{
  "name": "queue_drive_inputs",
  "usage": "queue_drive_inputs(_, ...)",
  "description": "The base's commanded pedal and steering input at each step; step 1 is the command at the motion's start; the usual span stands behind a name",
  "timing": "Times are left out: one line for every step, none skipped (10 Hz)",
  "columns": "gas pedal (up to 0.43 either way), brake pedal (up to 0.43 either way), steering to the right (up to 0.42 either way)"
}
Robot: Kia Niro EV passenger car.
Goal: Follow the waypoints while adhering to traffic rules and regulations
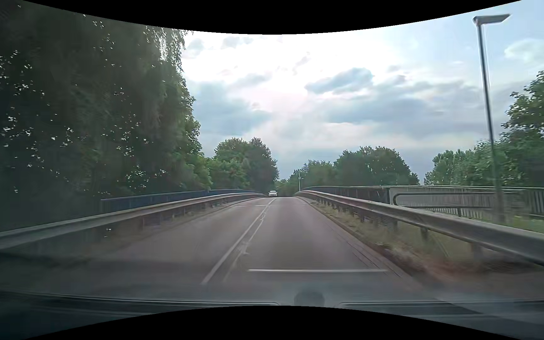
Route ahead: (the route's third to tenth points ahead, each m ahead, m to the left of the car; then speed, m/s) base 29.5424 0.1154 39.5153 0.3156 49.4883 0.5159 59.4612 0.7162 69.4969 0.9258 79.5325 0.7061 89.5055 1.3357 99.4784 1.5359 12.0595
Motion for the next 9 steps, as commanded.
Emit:
queue_drive_inputs(0.177,0.000,0.000)
queue_drive_inputs(0.177,0.000,0.000)
queue_drive_inputs(0.177,0.000,0.000)
queue_drive_inputs(0.177,0.000,-0.001)
queue_drive_inputs(0.177,0.000,-0.002)
queue_drive_inputs(0.177,0.000,-0.003)
queue_drive_inputs(0.177,0.000,-0.002)
queue_drive_inputs(0.177,0.000,-0.001)
queue_drive_inputs(0.177,0.000,-0.003)
